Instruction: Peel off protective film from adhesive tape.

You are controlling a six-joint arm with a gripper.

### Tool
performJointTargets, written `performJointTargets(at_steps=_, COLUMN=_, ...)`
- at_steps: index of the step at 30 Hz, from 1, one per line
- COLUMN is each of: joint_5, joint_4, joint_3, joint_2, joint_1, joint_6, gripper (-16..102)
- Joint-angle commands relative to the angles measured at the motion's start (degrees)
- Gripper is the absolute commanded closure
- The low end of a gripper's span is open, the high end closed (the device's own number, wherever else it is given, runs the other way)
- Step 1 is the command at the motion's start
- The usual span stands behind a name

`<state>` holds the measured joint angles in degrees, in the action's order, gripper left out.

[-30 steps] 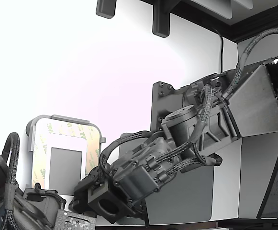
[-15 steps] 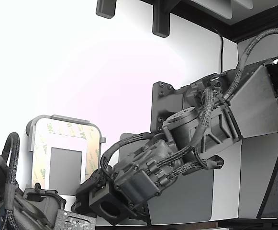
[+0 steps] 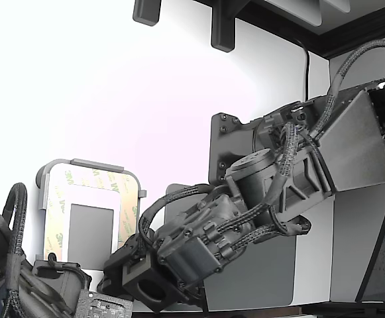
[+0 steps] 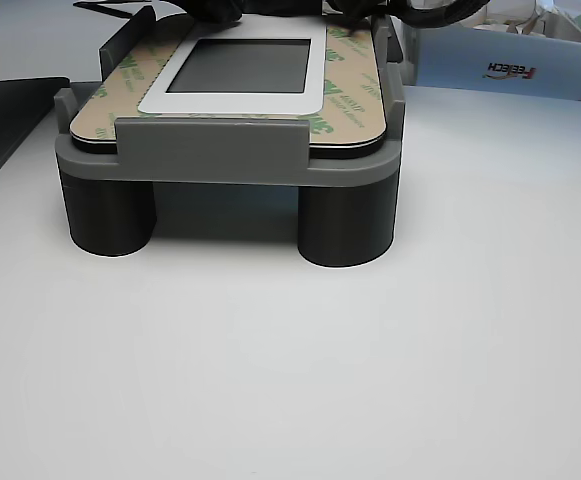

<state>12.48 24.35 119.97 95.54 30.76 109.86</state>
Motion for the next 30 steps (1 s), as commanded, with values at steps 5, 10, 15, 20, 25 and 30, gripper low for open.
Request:
performJointTargets(at_steps=5, joint_5=-0.1, joint_4=-0.4, joint_3=-0.8, joint_2=1.1, joint_1=-0.5, joint_6=0.1, gripper=98)
performJointTargets(at_steps=10, joint_5=-0.3, joint_4=-0.4, joint_3=-1.0, joint_2=1.0, joint_1=-0.5, joint_6=0.5, gripper=98)
performJointTargets(at_steps=15, joint_5=-0.4, joint_4=-0.4, joint_3=-0.9, joint_2=1.0, joint_1=-0.5, joint_6=0.6, gripper=98)
performJointTargets(at_steps=20, joint_5=-0.3, joint_4=-0.2, joint_3=-0.6, joint_2=1.2, joint_1=-0.5, joint_6=0.5, gripper=98)
performJointTargets(at_steps=25, joint_5=-0.3, joint_4=0.6, joint_3=-0.8, joint_2=1.5, joint_1=-0.4, joint_6=0.4, gripper=98)
performJointTargets(at_steps=30, joint_5=-0.2, joint_4=1.0, joint_3=-1.1, joint_2=1.5, joint_1=-0.4, joint_6=-0.1, gripper=98)
